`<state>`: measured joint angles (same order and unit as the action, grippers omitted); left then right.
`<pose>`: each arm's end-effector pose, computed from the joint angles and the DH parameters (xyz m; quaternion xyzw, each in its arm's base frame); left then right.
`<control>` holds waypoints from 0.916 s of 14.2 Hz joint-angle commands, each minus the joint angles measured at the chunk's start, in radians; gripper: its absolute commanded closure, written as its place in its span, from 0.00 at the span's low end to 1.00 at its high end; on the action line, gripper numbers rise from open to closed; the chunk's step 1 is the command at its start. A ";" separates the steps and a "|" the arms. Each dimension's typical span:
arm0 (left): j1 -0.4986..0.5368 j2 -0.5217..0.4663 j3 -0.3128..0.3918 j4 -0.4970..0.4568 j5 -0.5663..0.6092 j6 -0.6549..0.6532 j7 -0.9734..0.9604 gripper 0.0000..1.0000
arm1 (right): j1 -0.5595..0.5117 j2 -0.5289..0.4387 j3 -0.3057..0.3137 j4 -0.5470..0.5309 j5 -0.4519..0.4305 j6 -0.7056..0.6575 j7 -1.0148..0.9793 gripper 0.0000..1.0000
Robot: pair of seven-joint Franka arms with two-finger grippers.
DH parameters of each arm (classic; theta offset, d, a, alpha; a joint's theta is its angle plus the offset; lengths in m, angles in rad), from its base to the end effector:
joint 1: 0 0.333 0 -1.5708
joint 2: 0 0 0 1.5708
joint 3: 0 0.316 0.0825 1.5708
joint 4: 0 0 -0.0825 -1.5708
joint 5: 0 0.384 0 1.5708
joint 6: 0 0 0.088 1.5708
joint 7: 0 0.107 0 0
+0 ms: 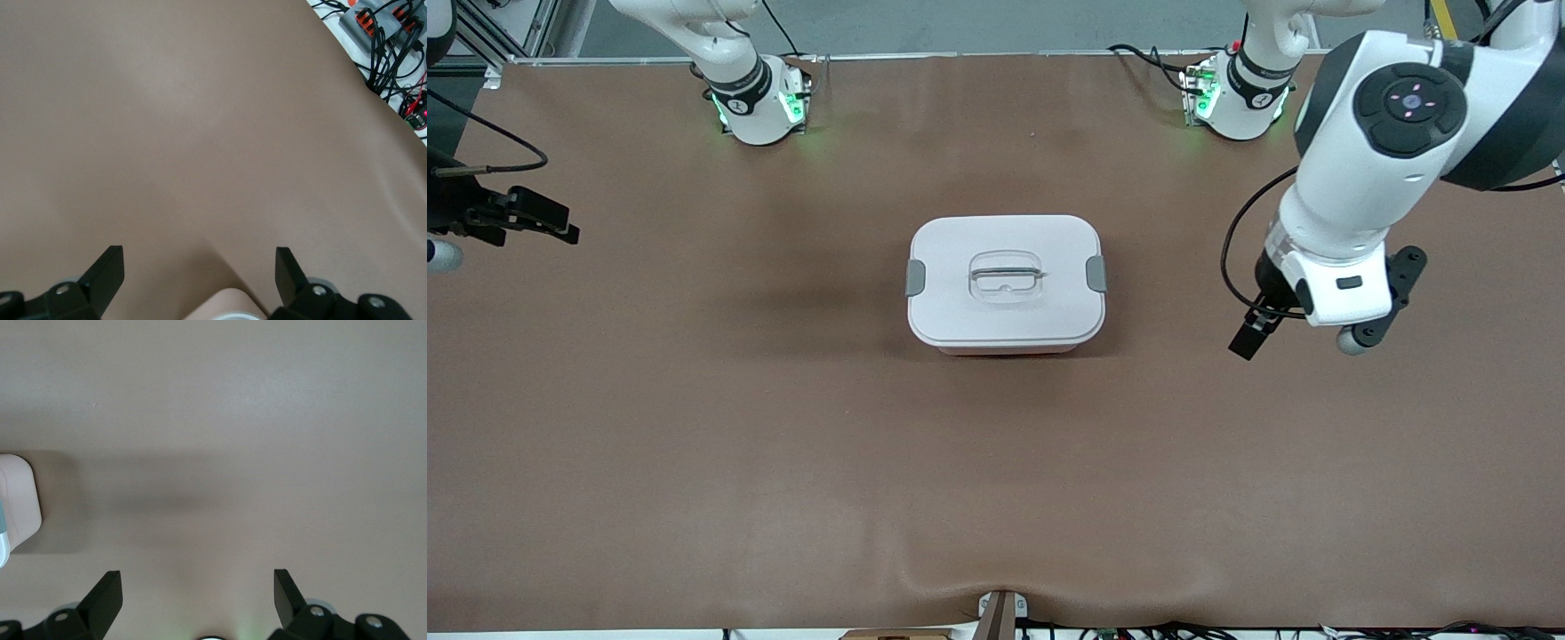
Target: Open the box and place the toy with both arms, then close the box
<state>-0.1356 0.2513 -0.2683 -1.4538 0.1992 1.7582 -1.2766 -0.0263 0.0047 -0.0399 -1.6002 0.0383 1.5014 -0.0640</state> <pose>0.6047 -0.2179 0.5524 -0.9083 -0.4120 -0.0694 0.0207 0.5461 -0.0318 0.6025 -0.9985 0.0008 0.0504 0.0224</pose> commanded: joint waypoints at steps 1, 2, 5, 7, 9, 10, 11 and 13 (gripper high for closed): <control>0.053 -0.047 -0.017 -0.013 0.000 -0.040 0.132 0.00 | -0.020 0.001 0.017 0.006 -0.009 0.000 0.007 0.00; 0.063 -0.056 -0.017 -0.013 -0.001 -0.048 0.175 0.00 | -0.020 0.001 0.017 0.006 -0.009 0.000 0.007 0.00; 0.065 -0.093 0.003 -0.013 -0.009 -0.089 0.365 0.00 | -0.020 0.001 0.017 0.006 -0.009 0.000 0.007 0.00; 0.070 -0.130 0.036 -0.014 -0.010 -0.127 0.475 0.00 | -0.021 0.001 0.017 0.006 -0.009 0.000 0.007 0.00; 0.070 -0.161 0.079 -0.014 -0.027 -0.141 0.566 0.00 | -0.021 0.001 0.017 0.006 -0.009 0.000 0.007 0.00; 0.071 -0.176 0.107 -0.014 -0.064 -0.141 0.613 0.00 | -0.021 0.001 0.017 0.006 -0.009 0.000 0.007 0.00; 0.070 -0.187 0.138 -0.014 -0.111 -0.141 0.658 0.00 | -0.021 0.001 0.017 0.006 -0.009 0.000 0.007 0.00; 0.070 -0.217 0.172 -0.026 -0.161 -0.175 0.749 0.00 | -0.021 0.001 0.017 0.006 -0.009 0.000 0.007 0.00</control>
<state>-0.0713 0.0763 -0.1163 -1.4535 0.0817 1.6162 -0.6047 -0.0265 0.0048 -0.0399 -1.6002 0.0383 1.5016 -0.0640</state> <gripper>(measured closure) 0.000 0.000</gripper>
